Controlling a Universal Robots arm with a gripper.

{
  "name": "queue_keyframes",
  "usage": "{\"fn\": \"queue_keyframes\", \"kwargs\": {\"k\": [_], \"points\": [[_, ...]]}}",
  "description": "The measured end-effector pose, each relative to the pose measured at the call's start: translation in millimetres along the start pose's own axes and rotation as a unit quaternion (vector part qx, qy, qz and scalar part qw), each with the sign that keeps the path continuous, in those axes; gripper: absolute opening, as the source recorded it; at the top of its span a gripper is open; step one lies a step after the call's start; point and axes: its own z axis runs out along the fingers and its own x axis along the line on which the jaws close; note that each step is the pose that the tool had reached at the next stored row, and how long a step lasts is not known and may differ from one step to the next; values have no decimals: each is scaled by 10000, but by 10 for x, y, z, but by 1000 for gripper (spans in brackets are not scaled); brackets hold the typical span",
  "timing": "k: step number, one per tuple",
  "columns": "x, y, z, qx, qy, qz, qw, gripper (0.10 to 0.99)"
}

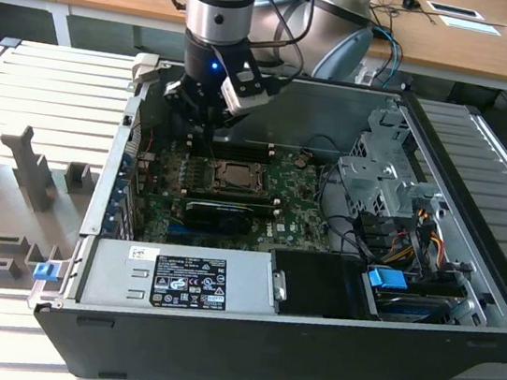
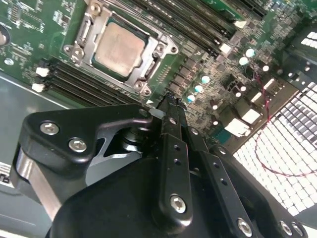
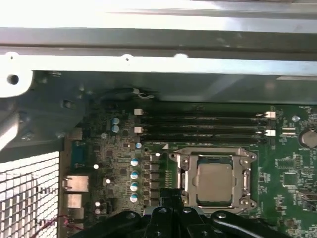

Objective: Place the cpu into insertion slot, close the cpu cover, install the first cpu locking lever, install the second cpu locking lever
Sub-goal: 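Install the first cpu locking lever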

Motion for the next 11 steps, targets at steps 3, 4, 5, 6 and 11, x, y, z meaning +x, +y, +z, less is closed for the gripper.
{"fn": "queue_keyframes", "kwargs": {"k": [3, 4, 5, 6, 11], "points": [[62, 15, 15, -7, 1, 1, 10000, 106], [79, 23, 20, -13, 1, 0, 10000, 106], [108, 37, 28, -23, 1, -1, 10000, 106], [139, 89, 54, -36, 0, 0, 10000, 106], [183, 221, 105, -47, 0, 0, 10000, 106]]}}
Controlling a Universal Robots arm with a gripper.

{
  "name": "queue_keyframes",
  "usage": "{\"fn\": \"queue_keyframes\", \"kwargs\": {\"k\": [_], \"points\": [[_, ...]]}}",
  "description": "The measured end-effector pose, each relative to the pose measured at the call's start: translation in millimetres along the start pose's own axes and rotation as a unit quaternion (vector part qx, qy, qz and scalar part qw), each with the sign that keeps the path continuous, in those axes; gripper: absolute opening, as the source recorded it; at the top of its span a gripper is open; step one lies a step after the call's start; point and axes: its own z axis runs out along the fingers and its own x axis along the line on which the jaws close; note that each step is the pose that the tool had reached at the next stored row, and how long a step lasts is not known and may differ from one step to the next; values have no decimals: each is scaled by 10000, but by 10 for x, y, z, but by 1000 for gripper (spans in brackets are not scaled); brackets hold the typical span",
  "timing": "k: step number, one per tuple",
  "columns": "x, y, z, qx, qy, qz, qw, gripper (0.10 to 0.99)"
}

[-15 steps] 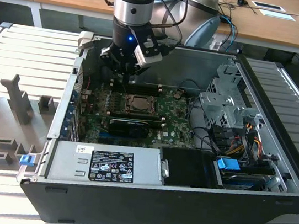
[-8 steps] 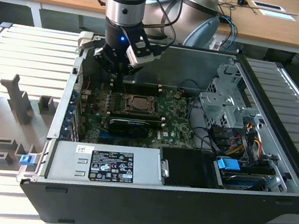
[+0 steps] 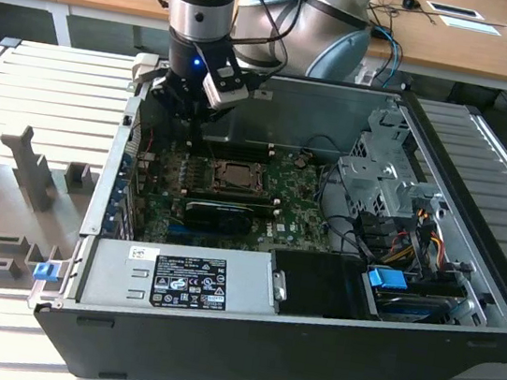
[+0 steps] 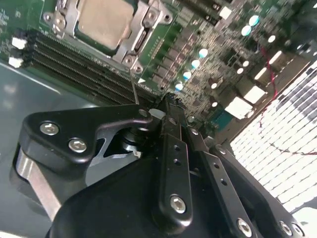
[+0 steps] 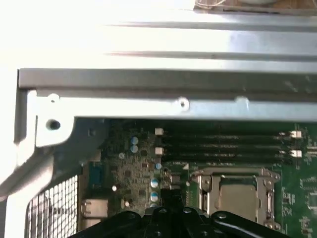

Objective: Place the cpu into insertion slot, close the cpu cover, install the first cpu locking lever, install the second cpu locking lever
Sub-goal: 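Install the first cpu locking lever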

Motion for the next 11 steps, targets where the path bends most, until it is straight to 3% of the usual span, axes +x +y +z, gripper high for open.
{"fn": "queue_keyframes", "kwargs": {"k": [2, 4, 11], "points": [[-1, 71, 11, 0, 0, 0, 10000, 106], [-6, 98, 14, 1, 0, 0, 10000, 106], [-141, 96, 17, 1, 0, 0, 10000, 106]]}}
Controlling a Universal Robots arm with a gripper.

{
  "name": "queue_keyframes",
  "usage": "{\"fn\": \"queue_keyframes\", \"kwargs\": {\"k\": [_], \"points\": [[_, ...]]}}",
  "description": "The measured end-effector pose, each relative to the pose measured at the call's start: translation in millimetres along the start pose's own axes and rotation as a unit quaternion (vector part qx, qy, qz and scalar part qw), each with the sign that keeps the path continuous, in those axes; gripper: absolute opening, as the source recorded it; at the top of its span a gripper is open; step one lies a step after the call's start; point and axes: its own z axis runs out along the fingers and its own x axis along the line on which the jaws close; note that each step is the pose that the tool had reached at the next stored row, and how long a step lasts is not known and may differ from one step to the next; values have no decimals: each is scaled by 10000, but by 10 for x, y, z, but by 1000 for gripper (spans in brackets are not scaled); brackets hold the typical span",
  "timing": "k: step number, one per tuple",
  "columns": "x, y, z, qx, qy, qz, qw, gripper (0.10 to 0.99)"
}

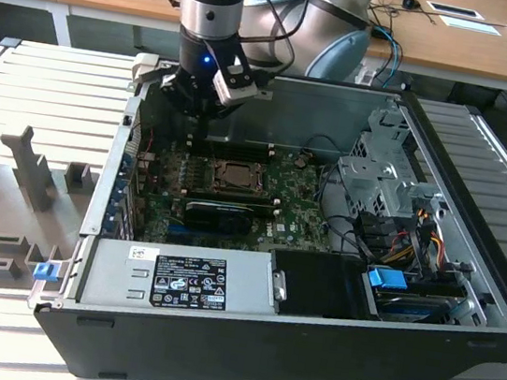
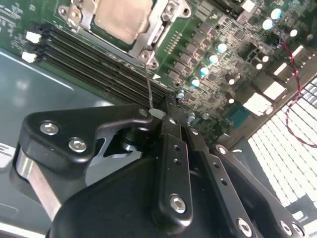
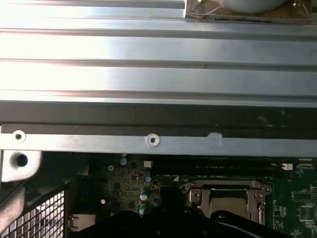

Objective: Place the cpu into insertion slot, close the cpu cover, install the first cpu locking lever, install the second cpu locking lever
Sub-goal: 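Install the first cpu locking lever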

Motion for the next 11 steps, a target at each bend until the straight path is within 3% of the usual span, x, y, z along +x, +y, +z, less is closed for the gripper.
{"fn": "queue_keyframes", "kwargs": {"k": [2, 7, 9, 10, 11], "points": [[-45, -1, 2, 3, 0, 1, 10000, 106], [-255, -6, 18, 7, 0, 0, 10000, 106], [-373, -8, 36, 7, 1, 0, 10000, 106], [-489, -11, 66, 7, 8, 0, 10000, 106], [-545, -14, 84, 3, 10, 0, 10000, 106]]}}
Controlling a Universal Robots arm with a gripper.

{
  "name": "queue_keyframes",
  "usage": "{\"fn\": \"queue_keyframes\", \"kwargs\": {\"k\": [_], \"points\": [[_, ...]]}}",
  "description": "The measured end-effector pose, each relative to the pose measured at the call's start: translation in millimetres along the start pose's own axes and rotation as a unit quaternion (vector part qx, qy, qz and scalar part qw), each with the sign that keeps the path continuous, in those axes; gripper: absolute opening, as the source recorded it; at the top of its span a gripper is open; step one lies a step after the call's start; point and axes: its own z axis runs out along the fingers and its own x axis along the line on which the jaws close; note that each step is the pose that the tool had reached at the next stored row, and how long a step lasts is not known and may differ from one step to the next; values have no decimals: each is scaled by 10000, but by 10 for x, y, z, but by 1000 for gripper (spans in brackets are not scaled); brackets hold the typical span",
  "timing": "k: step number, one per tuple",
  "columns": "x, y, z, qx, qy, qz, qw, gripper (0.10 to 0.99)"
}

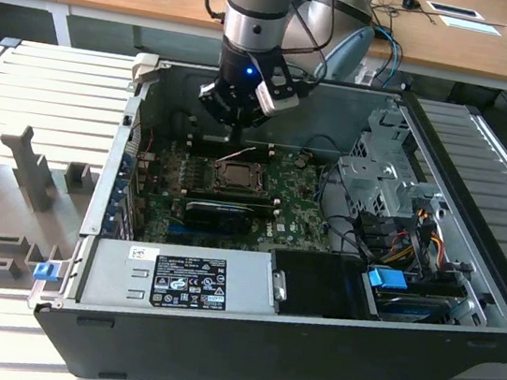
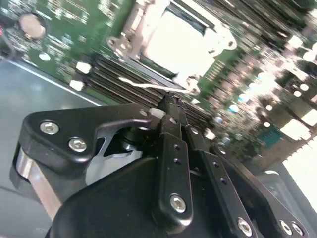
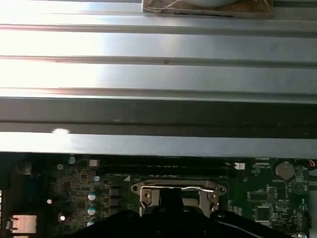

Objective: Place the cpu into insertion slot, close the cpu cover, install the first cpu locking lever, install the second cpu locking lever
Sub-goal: 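Install the first cpu locking lever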

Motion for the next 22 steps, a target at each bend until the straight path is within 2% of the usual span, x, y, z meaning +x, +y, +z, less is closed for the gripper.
{"fn": "queue_keyframes", "kwargs": {"k": [3, 5, 6, 10, 17, 19, 22], "points": [[-24, -1, 12, -75, -1, 1, 10000, 106], [-44, -2, 30, -98, -3, 1, 10000, 106], [-50, -3, 45, -97, -1, 0, 10000, 106], [-56, 1, 115, -100, 17, -291, 9995, 106], [-86, 40, 175, -100, 18, -294, 9995, 106], [-93, 42, 188, -145, 15, -289, 9995, 106], [-100, 41, 204, -148, 14, -275, 9995, 106]]}}
